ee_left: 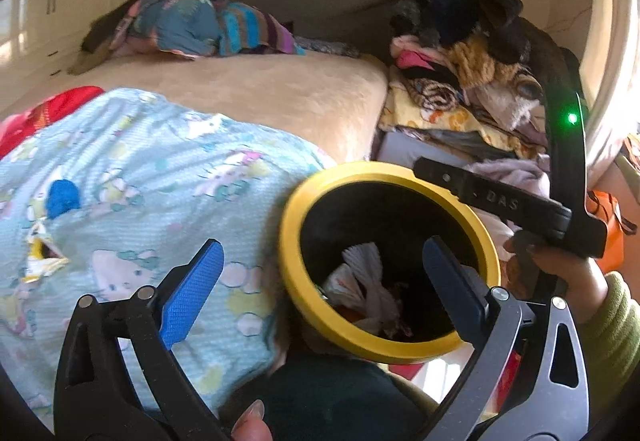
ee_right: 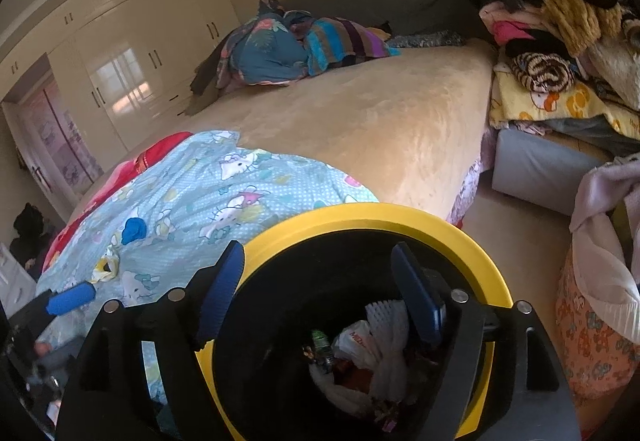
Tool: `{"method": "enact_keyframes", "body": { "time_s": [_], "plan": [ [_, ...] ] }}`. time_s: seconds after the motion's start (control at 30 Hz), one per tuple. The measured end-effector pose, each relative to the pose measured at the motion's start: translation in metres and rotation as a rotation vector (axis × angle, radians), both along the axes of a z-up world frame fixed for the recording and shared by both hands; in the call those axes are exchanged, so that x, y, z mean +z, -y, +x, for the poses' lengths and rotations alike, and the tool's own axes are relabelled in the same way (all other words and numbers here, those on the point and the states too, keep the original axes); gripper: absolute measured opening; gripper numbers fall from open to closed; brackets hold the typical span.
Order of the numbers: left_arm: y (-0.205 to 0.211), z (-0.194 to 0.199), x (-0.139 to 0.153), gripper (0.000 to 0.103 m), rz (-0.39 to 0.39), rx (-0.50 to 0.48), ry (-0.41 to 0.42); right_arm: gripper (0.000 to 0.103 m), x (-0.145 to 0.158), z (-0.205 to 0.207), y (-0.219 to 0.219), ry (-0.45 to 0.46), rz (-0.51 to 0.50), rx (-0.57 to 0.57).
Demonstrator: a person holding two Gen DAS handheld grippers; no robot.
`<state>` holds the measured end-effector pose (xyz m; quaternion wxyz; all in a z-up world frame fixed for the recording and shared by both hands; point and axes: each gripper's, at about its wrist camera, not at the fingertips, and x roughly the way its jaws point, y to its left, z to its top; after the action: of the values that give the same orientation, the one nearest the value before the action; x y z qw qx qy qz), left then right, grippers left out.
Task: Collect trash
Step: 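Move both grippers back toward the yellow wrapper and blue cloth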
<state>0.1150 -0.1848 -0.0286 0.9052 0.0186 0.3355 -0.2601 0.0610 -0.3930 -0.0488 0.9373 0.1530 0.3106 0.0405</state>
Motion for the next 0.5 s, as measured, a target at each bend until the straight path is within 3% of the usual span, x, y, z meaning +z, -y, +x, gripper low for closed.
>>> {"method": "enact_keyframes", "body": {
  "time_s": [0.5],
  "plan": [
    [-0.059,0.002,0.019,0.092,-0.03,0.169,0.056,0.083,0.03,-0.003,-0.065,0.104,-0.079,0.152]
  ]
}}
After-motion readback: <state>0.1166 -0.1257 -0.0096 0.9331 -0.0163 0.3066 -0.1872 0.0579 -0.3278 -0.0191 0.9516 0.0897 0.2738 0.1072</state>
